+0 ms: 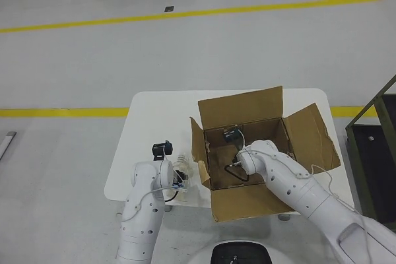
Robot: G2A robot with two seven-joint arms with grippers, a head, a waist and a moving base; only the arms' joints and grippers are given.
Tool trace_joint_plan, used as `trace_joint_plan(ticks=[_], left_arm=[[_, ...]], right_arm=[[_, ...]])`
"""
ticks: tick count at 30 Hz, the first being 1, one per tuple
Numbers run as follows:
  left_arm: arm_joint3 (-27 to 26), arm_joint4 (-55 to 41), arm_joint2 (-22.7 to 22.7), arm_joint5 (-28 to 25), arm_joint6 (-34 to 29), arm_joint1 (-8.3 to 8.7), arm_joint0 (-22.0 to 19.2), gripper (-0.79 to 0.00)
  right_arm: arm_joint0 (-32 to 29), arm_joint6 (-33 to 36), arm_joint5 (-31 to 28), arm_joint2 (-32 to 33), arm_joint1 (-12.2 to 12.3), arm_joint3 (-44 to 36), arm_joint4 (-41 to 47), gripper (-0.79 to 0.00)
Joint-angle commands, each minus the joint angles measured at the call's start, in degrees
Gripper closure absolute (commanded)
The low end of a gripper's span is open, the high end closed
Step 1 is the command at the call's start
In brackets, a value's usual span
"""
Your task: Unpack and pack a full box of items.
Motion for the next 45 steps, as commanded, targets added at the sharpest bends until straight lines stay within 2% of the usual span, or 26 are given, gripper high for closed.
trace_joint_plan(ticks=[1, 16, 19, 21, 22, 23, 24, 34, 45], left_arm=[[0.00, 0.00, 0.00, 0.00, 0.00, 0.00, 0.00, -0.785], [0.00, 0.00, 0.00, 0.00, 0.00, 0.00, 0.00, -0.785], [0.00, 0.00, 0.00, 0.00, 0.00, 0.00, 0.00, -0.785], [0.00, 0.00, 0.00, 0.00, 0.00, 0.00, 0.00, -0.785], [0.00, 0.00, 0.00, 0.00, 0.00, 0.00, 0.00, -0.785], [0.00, 0.00, 0.00, 0.00, 0.00, 0.00, 0.00, -0.785], [0.00, 0.00, 0.00, 0.00, 0.00, 0.00, 0.00, -0.785], [0.00, 0.00, 0.00, 0.00, 0.00, 0.00, 0.00, -0.785], [0.00, 0.00, 0.00, 0.00, 0.00, 0.00, 0.00, -0.785]], right_arm=[[0.52, -0.37, -0.10, -0.26, -0.46, 1.22, 0.37, -0.342], [2.47, -2.74, -1.42, -0.53, -2.78, 8.76, 2.59, -0.317], [2.78, -3.00, -1.54, -0.46, -3.13, 9.63, 2.77, -0.286], [2.96, -3.00, -1.59, -0.45, -3.34, 10.14, 2.78, -0.243], [3.05, -3.05, -1.59, -0.43, -3.44, 10.35, 2.79, -0.166], [3.11, -3.14, -1.56, -0.40, -3.54, 10.55, 2.80, -0.052], [3.16, -3.20, -1.59, -0.39, -3.64, 10.71, 2.79, 0.000], [2.70, -3.27, -1.05, 1.54, -3.53, 8.51, 2.14, 0.000], [-2.72, -0.60, -0.46, 7.60, -0.80, -4.09, -1.31, 0.000]])
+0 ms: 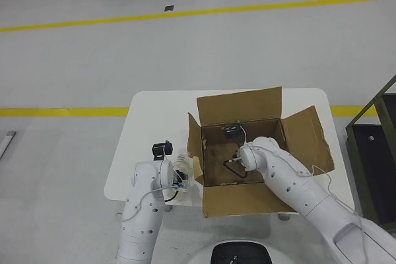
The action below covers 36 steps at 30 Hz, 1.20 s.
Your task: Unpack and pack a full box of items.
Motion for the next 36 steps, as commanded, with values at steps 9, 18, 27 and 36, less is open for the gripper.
trace_joint_plan(ticks=[9, 18, 27, 36], left_arm=[[0.00, 0.00, 0.00, 0.00, 0.00, 0.00, 0.00, -0.785], [0.00, 0.00, 0.00, 0.00, 0.00, 0.00, 0.00, -0.785], [0.00, 0.00, 0.00, 0.00, 0.00, 0.00, 0.00, -0.785], [0.00, 0.00, 0.00, 0.00, 0.00, 0.00, 0.00, -0.785]], right_arm=[[-17.09, -2.95, -11.26, 21.18, 5.02, -31.18, 12.92, 0.000], [-27.19, -6.11, -28.65, 36.58, 6.63, -32.84, 45.30, 0.000], [-25.16, -5.11, -32.36, 35.04, 7.12, -28.91, 49.08, 0.000], [-25.16, -5.11, -32.36, 35.04, 7.12, -28.91, 49.08, 0.000]])
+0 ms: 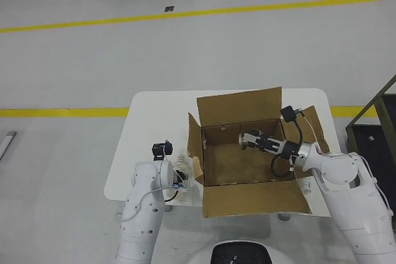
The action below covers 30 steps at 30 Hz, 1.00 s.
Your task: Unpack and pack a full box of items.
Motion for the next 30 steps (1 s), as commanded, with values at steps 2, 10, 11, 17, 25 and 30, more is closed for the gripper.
trace_joint_plan(ticks=[2, 10, 11, 17, 25, 30], left_arm=[[0.00, 0.00, 0.00, 0.00, 0.00, 0.00, 0.00, -0.785], [0.00, 0.00, 0.00, 0.00, 0.00, 0.00, 0.00, -0.785], [0.00, 0.00, 0.00, 0.00, 0.00, 0.00, 0.00, -0.785], [0.00, 0.00, 0.00, 0.00, 0.00, 0.00, 0.00, -0.785], [0.00, 0.00, 0.00, 0.00, 0.00, 0.00, 0.00, -0.785], [0.00, 0.00, 0.00, 0.00, 0.00, 0.00, 0.00, -0.785]], right_arm=[[-0.07, -0.06, -0.06, -0.11, 0.00, -0.12, 0.02, 0.000], [-4.30, -8.07, -1.57, 9.79, 1.69, -11.54, -3.50, 0.000], [-5.16, -9.09, -0.81, 12.70, 2.08, -13.59, -5.54, 0.000], [-11.25, -10.68, 6.87, 23.89, 3.50, -20.26, -12.77, 0.000], [-17.91, -7.33, 15.90, 28.31, 4.65, -17.64, -23.34, 0.000], [-19.66, -2.34, 18.02, 26.13, 5.44, -14.66, -33.28, 0.000]])
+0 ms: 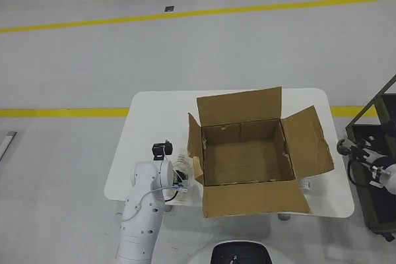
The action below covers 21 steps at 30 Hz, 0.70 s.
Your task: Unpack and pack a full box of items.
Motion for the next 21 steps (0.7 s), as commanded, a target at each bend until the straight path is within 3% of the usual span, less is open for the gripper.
trace_joint_plan(ticks=[1, 9, 21], left_arm=[[0.00, 0.00, 0.00, 0.00, 0.00, 0.00, 0.00, -0.785], [0.00, 0.00, 0.00, 0.00, 0.00, 0.00, 0.00, -0.785], [0.00, 0.00, 0.00, 0.00, 0.00, 0.00, 0.00, -0.785]], right_arm=[[-0.31, 2.29, 0.50, -0.98, 0.33, 1.09, -3.83, 0.000], [0.41, 6.86, 1.01, -7.52, 1.06, 4.52, -15.95, 0.000], [3.66, 7.34, 1.56, -13.06, 1.35, 10.23, -20.54, 0.000]])
